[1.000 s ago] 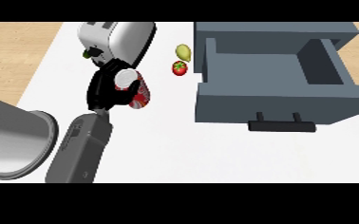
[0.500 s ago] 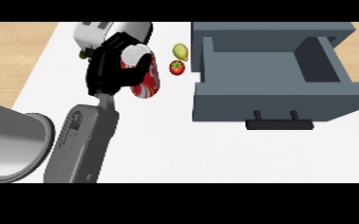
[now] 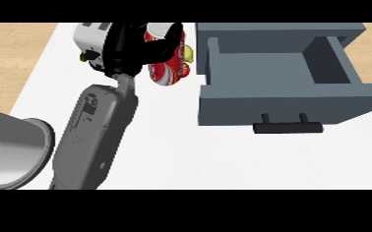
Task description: Pick up the can, place it into the drawer and close the drawer
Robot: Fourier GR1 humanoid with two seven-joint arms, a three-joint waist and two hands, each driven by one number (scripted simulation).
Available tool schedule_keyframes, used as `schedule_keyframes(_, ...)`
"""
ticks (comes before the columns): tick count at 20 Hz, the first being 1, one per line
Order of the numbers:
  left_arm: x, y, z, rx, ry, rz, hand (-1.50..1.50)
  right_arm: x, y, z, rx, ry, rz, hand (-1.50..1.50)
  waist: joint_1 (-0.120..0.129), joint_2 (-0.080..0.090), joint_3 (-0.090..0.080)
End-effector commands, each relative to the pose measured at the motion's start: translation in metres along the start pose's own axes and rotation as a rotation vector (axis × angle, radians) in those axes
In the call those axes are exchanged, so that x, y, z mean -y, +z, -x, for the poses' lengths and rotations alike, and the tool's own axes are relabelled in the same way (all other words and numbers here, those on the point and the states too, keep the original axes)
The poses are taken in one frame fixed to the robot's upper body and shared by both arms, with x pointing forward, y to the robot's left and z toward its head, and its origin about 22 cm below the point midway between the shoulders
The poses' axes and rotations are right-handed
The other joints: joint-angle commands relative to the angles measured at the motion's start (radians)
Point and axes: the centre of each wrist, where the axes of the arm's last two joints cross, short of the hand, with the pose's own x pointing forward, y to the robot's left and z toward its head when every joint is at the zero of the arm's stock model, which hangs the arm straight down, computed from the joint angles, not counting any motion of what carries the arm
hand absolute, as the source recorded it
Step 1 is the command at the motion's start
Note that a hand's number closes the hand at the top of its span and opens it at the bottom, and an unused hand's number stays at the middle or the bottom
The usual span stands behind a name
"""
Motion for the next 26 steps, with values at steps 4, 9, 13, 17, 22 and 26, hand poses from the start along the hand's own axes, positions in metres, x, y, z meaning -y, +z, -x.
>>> schedule_keyframes(4,0.039,-0.022,-0.013,0.0,-0.021,-0.005,1.5,-0.002,0.008,-0.008,0.005,-0.007,-0.01,-1.5,-0.01,0.002,0.0)
schedule_keyframes(9,0.067,-0.034,-0.026,0.0,-0.034,0.017,1.5,-0.003,0.0,-0.002,0.009,-0.004,-0.014,-1.5,-0.01,0.002,0.0)
schedule_keyframes(13,0.09,-0.039,-0.024,0.016,-0.052,0.002,1.5,-0.01,-0.002,-0.01,0.016,-0.022,-0.017,-1.5,-0.017,0.002,0.0)
schedule_keyframes(17,0.107,-0.05,-0.035,-0.007,-0.053,0.01,1.5,-0.004,-0.006,0.005,0.0,-0.003,-0.043,-1.5,-0.017,0.004,0.001)
schedule_keyframes(22,0.116,-0.054,-0.024,-0.013,-0.066,0.021,1.5,-0.006,-0.012,-0.008,0.017,-0.011,-0.019,-1.5,-0.028,0.006,0.0)
schedule_keyframes(26,0.126,-0.066,-0.03,-0.044,-0.074,0.002,1.5,-0.011,-0.023,-0.001,0.01,-0.002,-0.029,-1.5,-0.037,0.01,0.001)
